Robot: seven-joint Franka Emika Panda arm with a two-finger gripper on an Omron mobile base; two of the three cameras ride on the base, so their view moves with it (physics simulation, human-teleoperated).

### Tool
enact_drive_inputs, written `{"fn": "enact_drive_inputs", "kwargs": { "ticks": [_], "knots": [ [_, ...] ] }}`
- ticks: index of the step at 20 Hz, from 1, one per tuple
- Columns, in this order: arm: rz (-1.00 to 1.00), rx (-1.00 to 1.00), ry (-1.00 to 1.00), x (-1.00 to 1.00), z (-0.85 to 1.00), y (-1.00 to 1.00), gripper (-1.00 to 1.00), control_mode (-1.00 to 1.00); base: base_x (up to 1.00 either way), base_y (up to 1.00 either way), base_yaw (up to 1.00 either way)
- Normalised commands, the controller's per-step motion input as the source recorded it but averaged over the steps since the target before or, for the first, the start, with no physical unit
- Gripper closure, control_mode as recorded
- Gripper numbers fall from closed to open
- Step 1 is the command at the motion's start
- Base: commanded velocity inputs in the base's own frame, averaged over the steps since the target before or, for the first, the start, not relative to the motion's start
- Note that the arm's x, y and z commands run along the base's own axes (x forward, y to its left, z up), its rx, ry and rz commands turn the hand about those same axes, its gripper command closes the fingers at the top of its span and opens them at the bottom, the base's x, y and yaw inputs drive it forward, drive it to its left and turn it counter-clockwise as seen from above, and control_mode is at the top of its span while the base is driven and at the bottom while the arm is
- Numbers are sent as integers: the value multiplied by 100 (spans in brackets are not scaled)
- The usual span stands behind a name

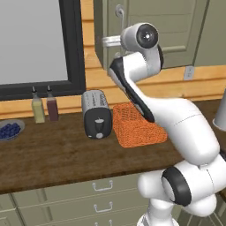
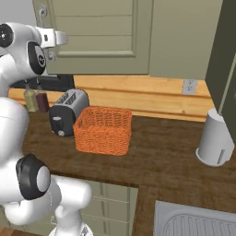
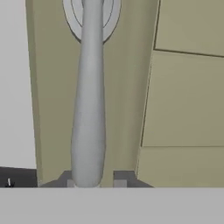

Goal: Open the cabinet, pick up the bread from the cabinet and place it in the basket. Then move the basket to the dining counter.

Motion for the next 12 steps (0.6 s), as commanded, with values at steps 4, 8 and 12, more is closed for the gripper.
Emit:
{"fn": "enact_drive_inputs", "kwargs": {
  "ticks": [4,8,12],
  "knots": [
    [0,1,0,-100,0,-81,100,-100,0,0,0],
    [7,3,0,-100,0,-99,100,-100,0,0,0],
    [10,4,3,-100,0,-100,100,-100,0,0,0]
  ]
}}
